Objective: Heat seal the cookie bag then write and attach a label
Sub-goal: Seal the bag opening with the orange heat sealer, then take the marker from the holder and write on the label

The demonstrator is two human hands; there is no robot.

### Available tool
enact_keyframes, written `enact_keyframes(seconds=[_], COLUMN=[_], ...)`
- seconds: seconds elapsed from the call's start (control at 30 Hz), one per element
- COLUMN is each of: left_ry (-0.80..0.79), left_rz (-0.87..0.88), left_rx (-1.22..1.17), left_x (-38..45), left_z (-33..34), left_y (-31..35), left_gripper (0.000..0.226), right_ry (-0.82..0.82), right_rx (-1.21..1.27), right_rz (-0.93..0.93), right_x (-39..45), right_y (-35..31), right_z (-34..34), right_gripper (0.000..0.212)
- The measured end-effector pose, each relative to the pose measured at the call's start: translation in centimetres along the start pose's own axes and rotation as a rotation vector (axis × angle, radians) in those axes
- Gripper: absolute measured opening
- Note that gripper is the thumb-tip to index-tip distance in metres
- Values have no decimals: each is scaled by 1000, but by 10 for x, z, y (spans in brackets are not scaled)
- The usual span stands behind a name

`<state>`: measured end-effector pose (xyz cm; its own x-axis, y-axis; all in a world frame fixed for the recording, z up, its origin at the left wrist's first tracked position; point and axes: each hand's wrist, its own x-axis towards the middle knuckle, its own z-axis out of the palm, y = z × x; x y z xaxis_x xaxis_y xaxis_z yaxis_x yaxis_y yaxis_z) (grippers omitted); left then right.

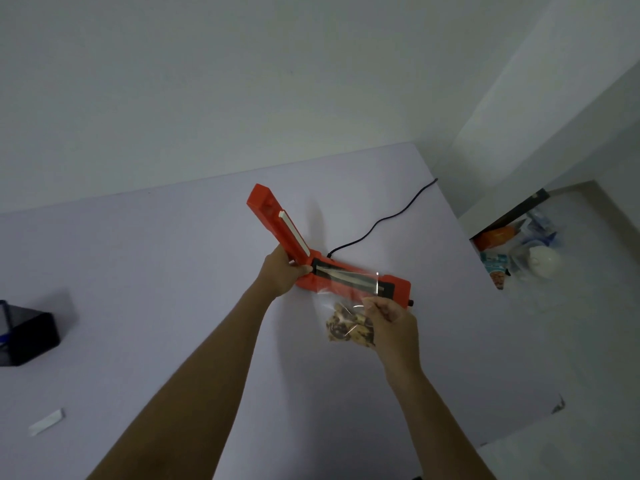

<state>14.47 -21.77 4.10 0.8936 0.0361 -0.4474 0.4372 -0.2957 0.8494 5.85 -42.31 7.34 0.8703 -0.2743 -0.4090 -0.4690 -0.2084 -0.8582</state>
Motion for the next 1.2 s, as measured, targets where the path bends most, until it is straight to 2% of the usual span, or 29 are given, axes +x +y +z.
enact_keyframes(seconds=[0.07,0.13,0.2,0.27,0.37,0.53,0.63,0.8,0.9,1.07,1.2], left_ry=[-54,-71,-51,-97,-151,20,106,260,326,420,510], left_rz=[-22,-87,-156,-204,-294,-395,-393,-415,-440,-423,-413], left_rx=[-52,-130,-204,-269,-364,-498,-416,-230,-127,37,46], left_x=[-6,-19,-38,-60,-93,-139,-164,-183,-186,-184,-184], left_z=[-3,-5,-7,-12,-28,-70,-90,-104,-103,-93,-86], left_y=[-5,-12,-22,-36,-60,-102,-127,-168,-181,-188,-186], left_gripper=[71,76,60,43,37,27,16,15,12,10,16], right_ry=[-38,-86,-154,-242,-339,-408,-437,-371,-322,-305,-300], right_rx=[71,121,137,191,239,193,91,-219,-371,-487,-561], right_rz=[35,62,104,160,239,306,286,115,25,-94,-144], right_x=[-4,-7,-9,-13,-21,-43,-58,-71,-77,-77,-73], right_y=[1,2,5,8,13,21,32,59,65,70,75], right_z=[-3,-3,0,9,33,94,131,174,185,191,190], right_gripper=[8,8,9,10,9,7,7,5,12,13,17])
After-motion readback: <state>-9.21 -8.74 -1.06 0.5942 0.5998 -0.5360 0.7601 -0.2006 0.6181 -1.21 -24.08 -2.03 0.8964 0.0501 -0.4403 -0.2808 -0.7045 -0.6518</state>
